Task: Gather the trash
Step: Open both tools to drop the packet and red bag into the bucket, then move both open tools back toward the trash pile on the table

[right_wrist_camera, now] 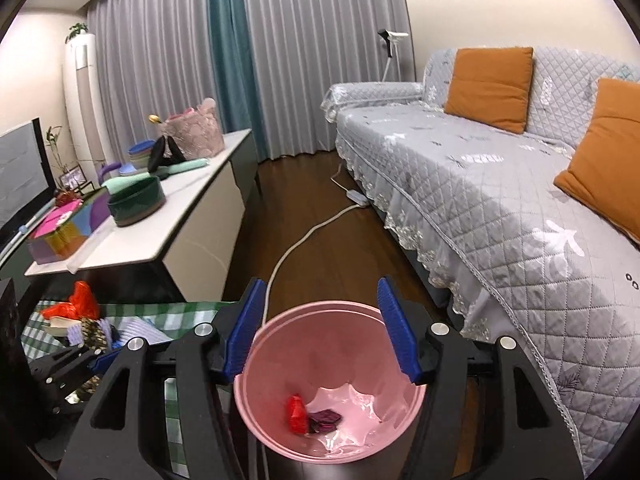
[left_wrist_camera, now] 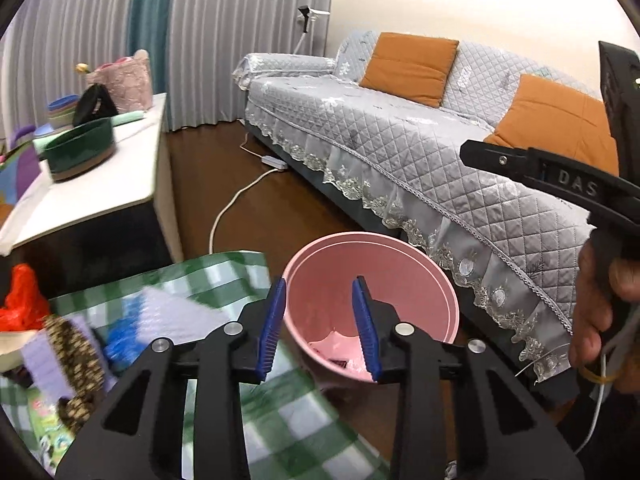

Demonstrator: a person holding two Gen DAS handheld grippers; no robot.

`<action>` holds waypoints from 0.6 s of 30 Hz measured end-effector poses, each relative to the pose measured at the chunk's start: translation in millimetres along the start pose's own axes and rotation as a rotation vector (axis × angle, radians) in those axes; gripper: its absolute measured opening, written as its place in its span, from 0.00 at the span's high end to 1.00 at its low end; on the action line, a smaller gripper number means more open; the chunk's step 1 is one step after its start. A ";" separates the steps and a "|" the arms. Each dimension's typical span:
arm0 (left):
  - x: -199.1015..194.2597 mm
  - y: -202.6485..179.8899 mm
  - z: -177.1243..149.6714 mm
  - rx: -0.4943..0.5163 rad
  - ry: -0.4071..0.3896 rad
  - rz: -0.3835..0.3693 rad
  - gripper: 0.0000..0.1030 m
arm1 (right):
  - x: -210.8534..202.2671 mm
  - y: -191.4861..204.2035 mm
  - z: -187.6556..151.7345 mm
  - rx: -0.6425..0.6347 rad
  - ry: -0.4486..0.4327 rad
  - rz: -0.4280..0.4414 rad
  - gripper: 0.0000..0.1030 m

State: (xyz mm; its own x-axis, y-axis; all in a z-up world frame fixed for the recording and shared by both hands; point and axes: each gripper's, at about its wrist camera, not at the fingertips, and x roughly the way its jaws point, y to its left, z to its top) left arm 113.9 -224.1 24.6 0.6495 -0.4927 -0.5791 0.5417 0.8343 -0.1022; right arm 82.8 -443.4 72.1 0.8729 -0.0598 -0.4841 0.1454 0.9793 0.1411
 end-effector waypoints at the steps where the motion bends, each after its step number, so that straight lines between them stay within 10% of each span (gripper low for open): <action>1: -9.0 3.3 -1.5 -0.004 -0.006 0.006 0.70 | -2.5 3.3 0.6 -0.002 -0.003 0.004 0.44; 18: -148.7 100.2 -60.3 -0.142 -0.079 0.188 0.74 | -26.4 97.4 -10.4 -0.111 -0.020 0.186 0.67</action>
State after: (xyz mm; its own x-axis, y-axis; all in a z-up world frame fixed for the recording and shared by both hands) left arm 39.5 -52.3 51.7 0.7746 -0.3388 -0.5340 0.3306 0.9368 -0.1149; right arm 69.0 -344.3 89.6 0.8891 0.1208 -0.4415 -0.0701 0.9891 0.1294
